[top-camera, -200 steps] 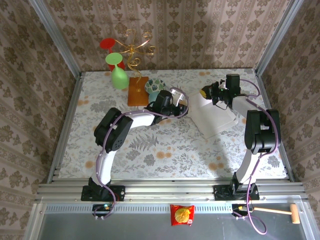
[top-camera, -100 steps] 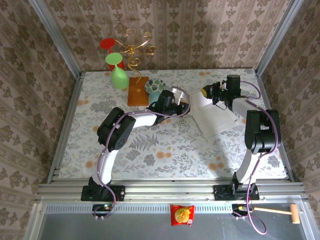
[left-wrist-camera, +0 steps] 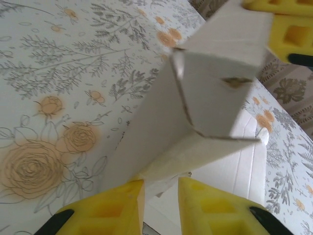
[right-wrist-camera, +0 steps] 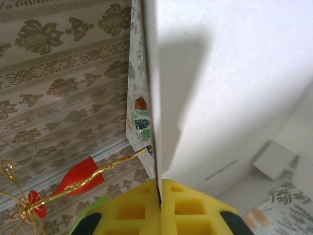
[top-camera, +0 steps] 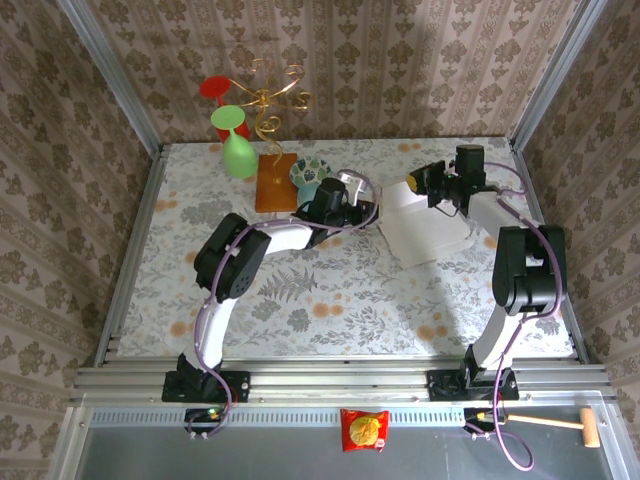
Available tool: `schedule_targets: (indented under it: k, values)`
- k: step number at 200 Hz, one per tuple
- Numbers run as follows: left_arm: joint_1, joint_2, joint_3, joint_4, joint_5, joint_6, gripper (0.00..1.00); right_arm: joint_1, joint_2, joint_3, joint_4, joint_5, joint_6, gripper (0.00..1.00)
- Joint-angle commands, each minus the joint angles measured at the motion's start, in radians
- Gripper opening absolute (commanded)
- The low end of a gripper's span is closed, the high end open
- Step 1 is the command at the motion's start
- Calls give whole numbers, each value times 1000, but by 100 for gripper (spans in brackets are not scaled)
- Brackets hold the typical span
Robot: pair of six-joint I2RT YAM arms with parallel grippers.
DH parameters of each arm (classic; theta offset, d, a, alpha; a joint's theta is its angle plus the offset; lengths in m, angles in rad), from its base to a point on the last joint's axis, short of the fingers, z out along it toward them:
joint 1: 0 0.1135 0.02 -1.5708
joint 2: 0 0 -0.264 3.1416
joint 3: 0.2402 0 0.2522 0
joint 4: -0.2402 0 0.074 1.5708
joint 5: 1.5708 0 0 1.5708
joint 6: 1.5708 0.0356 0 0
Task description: Fold the paper box
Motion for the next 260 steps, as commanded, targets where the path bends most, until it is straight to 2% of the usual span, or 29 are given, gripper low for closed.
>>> schedule_targets:
  k: [1, 33, 70, 104, 116, 123, 144, 168, 211, 235, 260]
  values:
    - [9, -25, 46, 63, -28, -15, 25, 35, -40, 27, -176, -53, 12, 0]
    - [18, -40, 51, 63, -26, -28, 25, 40, -56, 51, -233, -28, 10, 0]
    - [23, -37, 72, 53, 11, -33, 24, 44, -57, 48, -213, -14, 38, 0]
    - [31, -78, 68, 41, 12, -26, 25, 43, -100, 70, -248, 44, 31, 0]
    - [34, -123, 42, 43, 0, -26, 28, 41, -124, 80, -285, 81, 14, 0]
    - [37, -150, 29, 37, -1, -28, 34, 39, -136, 83, -302, 95, 8, 0]
    - [39, -242, -16, 10, 32, -45, 43, 32, -168, 88, -366, 130, -7, 0]
    - [40, -342, -94, 1, 101, -89, 45, 29, -212, 93, -485, 157, -29, 0]
    - [77, -495, -183, -106, 116, -121, 43, 80, -358, 78, -659, 236, 62, 0]
    - [94, -466, -160, -164, 172, -71, 39, 91, -337, 130, -715, 258, 77, 0]
    - [108, -357, -118, -161, 243, -1, 29, 84, -255, 230, -804, 230, 36, 0]
